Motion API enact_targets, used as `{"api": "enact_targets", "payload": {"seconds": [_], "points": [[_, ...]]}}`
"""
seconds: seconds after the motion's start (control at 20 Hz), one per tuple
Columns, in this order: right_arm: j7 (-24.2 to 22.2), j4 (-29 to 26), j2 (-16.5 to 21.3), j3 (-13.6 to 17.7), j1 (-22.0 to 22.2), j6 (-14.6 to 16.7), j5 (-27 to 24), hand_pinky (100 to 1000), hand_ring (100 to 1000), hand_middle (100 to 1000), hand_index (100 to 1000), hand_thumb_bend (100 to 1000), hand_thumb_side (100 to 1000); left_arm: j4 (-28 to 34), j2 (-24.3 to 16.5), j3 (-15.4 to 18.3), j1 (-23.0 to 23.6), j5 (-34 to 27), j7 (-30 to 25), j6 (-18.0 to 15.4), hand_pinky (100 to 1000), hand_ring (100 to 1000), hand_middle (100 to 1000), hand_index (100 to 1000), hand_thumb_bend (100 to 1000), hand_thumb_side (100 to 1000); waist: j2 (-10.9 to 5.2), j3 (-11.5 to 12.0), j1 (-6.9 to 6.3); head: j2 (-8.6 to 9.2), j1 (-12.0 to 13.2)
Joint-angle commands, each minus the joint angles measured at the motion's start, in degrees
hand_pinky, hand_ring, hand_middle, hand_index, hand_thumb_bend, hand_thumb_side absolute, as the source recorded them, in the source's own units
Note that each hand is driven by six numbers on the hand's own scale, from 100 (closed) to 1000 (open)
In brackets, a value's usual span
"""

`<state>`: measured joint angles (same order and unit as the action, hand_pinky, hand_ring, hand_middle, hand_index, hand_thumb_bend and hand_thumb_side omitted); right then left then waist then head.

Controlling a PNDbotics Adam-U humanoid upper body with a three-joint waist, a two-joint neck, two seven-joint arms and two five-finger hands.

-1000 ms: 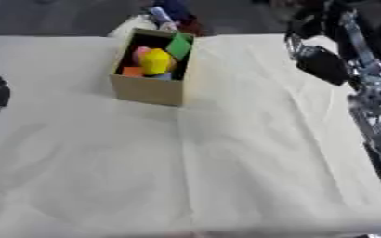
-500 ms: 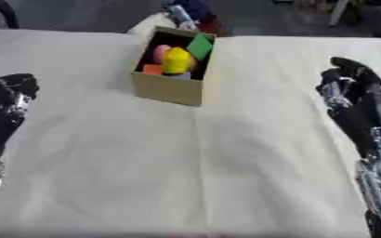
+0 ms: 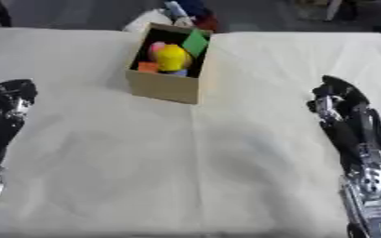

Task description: Pick up objects on the table and place them in the box.

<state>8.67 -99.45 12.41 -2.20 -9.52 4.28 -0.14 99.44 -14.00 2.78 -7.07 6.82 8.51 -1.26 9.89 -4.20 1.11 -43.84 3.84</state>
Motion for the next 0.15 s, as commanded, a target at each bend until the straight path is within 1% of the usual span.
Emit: {"api": "enact_targets", "payload": {"seconds": [0.05,0.1,0.15], "points": [[-0.57,-0.28,0.18,-0.27,-0.26,0.08,-0.56,641,588,621,800,100,505,0.53,0.02,-0.05,-0.24,-0.12,0.66,0.01,758,726,671,723,413,610,0.25,0.06,-1.02,-0.28,-0.21],[-0.77,-0.27,0.16,-0.47,-0.28,0.07,-0.61,641,587,620,800,100,552,0.51,0.1,-0.03,-0.26,-0.17,0.85,0.04,758,726,670,721,415,607,0.29,0.13,-1.08,-0.28,-0.17],[-1.0,-0.28,0.1,-0.67,-0.31,0.08,-0.62,641,587,620,800,100,552,0.48,0.16,-0.01,-0.24,-0.23,1.05,0.08,758,725,669,721,413,606,0.29,0.12,-1.13,-0.28,-0.1]]}}
